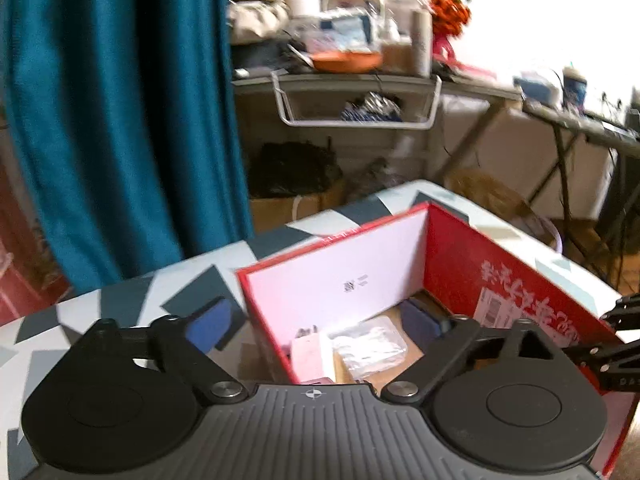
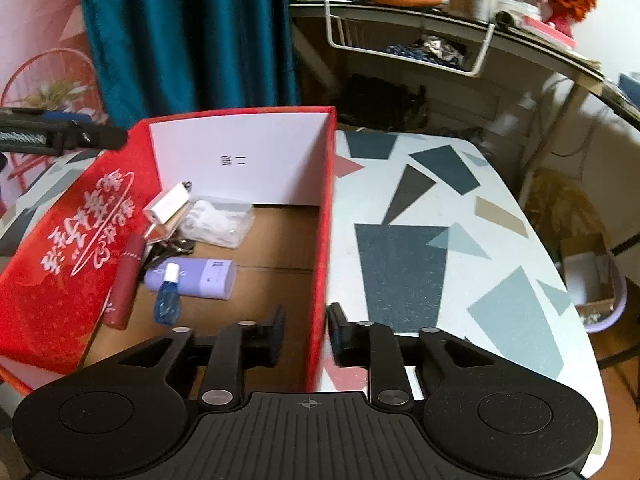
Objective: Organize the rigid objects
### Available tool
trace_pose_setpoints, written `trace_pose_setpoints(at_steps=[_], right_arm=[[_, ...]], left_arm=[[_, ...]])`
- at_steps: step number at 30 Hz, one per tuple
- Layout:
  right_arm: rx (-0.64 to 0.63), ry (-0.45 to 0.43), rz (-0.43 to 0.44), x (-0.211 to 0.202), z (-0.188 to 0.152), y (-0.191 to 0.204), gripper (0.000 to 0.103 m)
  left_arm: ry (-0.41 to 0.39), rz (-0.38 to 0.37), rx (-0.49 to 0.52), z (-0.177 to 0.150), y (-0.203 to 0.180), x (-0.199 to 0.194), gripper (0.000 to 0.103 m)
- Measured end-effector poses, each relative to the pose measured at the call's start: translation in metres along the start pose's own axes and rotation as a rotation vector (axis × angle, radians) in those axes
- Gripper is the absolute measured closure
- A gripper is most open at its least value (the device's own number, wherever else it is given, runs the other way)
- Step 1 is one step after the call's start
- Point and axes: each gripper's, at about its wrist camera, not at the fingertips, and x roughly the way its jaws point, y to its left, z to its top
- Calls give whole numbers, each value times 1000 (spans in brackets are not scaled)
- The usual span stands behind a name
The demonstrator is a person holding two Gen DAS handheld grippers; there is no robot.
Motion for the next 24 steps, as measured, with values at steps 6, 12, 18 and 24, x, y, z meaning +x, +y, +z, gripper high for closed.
trace_pose_setpoints(at_steps=[6,12,18,24], right_arm=[[-44,-4,12,-18,14,11,32],[-60,-105,20,-59,36,28,1],[-30,-166,44,-95,51,41,0],[26,-217,61,-136,55,48,0]], left_arm=[[-35,169,-44,-1,1,-48,0],[-16,237,-153,-1,11,-99,0],[-48,322,-196,-5,7,-149,0],[-69,449,-199,-9,-14,-195,0]])
